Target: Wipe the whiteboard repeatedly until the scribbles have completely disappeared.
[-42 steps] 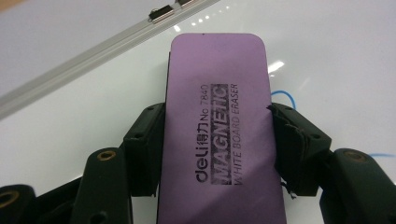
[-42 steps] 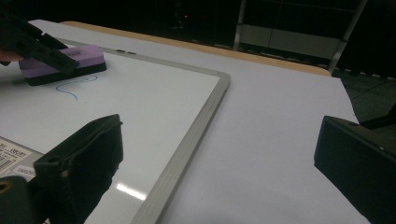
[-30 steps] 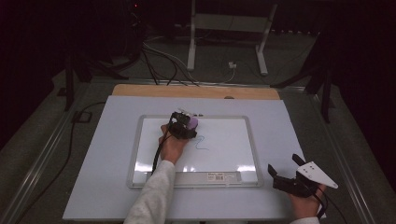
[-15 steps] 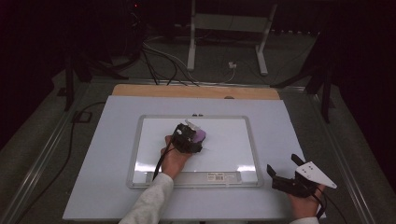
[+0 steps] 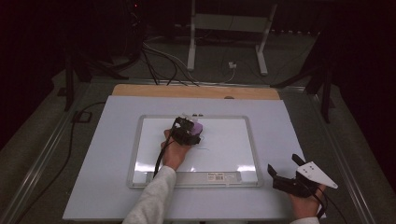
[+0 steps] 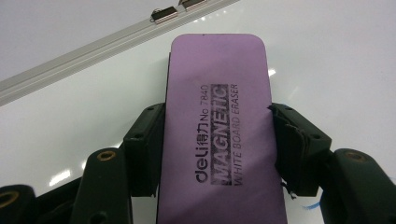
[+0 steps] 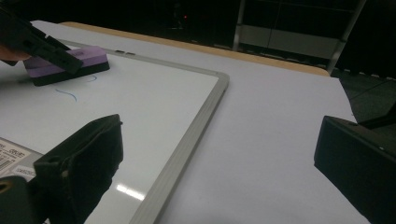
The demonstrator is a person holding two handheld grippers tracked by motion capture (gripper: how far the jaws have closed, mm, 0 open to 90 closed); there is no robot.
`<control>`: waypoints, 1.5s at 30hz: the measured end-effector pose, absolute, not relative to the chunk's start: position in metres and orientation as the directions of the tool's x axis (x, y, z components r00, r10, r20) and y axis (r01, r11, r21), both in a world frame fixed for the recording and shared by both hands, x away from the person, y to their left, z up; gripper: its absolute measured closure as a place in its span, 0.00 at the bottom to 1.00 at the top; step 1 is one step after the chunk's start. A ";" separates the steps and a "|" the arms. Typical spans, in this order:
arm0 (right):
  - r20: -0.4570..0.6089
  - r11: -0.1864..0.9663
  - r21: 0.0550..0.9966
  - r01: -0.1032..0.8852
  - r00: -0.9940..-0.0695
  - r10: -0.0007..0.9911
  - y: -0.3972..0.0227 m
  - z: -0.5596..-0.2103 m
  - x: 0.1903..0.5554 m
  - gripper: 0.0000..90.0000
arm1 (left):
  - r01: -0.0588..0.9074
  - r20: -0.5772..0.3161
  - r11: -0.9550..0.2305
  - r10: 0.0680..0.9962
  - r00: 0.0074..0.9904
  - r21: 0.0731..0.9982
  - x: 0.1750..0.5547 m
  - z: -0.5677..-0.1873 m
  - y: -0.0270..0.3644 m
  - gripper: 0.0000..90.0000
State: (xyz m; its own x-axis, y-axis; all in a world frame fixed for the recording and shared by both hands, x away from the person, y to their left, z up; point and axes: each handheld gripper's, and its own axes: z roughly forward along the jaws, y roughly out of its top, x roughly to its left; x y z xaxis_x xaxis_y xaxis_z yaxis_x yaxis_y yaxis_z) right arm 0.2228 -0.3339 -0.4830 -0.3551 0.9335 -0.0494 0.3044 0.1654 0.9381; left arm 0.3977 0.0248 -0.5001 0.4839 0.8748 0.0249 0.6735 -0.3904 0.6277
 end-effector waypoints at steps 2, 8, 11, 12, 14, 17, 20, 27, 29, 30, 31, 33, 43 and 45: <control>-0.050 0.167 0.938 0.304 -0.356 0.933 -0.334 -0.483 0.223 0.02 | 0.669 0.023 -0.396 0.870 0.493 0.628 0.393 -0.500 0.023 0.46; -0.052 0.169 0.937 0.305 -0.358 0.932 -0.332 -0.483 0.223 0.02 | 0.639 0.034 -0.456 0.829 0.559 0.619 0.373 -0.498 0.012 0.46; -0.053 0.171 0.937 0.306 -0.359 0.932 -0.332 -0.483 0.223 0.02 | 0.634 0.034 -0.461 0.824 0.566 0.620 0.372 -0.498 0.011 0.46; -0.054 0.172 0.936 0.307 -0.358 0.932 -0.332 -0.483 0.223 0.02 | 0.640 0.019 -0.451 0.826 0.564 0.622 0.374 -0.499 0.012 0.46; -0.054 0.172 0.936 0.306 -0.359 0.932 -0.331 -0.484 0.223 0.02 | 0.640 0.023 -0.446 0.830 0.557 0.626 0.379 -0.499 0.013 0.46; -0.053 0.170 0.937 0.306 -0.357 0.933 -0.332 -0.483 0.223 0.02 | 0.651 0.028 -0.430 0.846 0.532 0.626 0.389 -0.500 0.014 0.46; -0.053 0.169 0.938 0.304 -0.355 0.933 -0.333 -0.483 0.223 0.02 | 0.667 0.028 -0.402 0.868 0.496 0.627 0.400 -0.500 0.017 0.46; -0.049 0.164 0.938 0.304 -0.354 0.934 -0.334 -0.483 0.223 0.02 | 0.671 0.030 -0.404 0.868 0.495 0.621 0.395 -0.499 0.016 0.46; -0.049 0.165 0.938 0.304 -0.355 0.934 -0.334 -0.483 0.223 0.02 | 0.662 0.028 -0.416 0.858 0.513 0.624 0.385 -0.499 0.014 0.46; -0.051 0.167 0.938 0.303 -0.356 0.933 -0.334 -0.483 0.223 0.02 | 0.655 0.030 -0.426 0.850 0.526 0.624 0.379 -0.499 0.013 0.46; -0.052 0.168 0.938 0.303 -0.357 0.933 -0.333 -0.483 0.223 0.02 | 0.647 0.033 -0.442 0.840 0.542 0.621 0.373 -0.499 0.011 0.46; -0.051 0.169 0.937 0.306 -0.359 0.932 -0.332 -0.484 0.223 0.02 | 0.631 0.037 -0.463 0.823 0.567 0.623 0.361 -0.499 0.005 0.46; -0.051 0.168 0.937 0.307 -0.355 0.933 -0.332 -0.483 0.223 0.02 | 0.621 0.027 -0.458 0.817 0.576 0.636 0.356 -0.500 0.004 0.46; -0.053 0.169 0.937 0.305 -0.354 0.934 -0.333 -0.483 0.223 0.02 | 0.637 0.025 -0.438 0.835 0.550 0.635 0.365 -0.500 0.007 0.46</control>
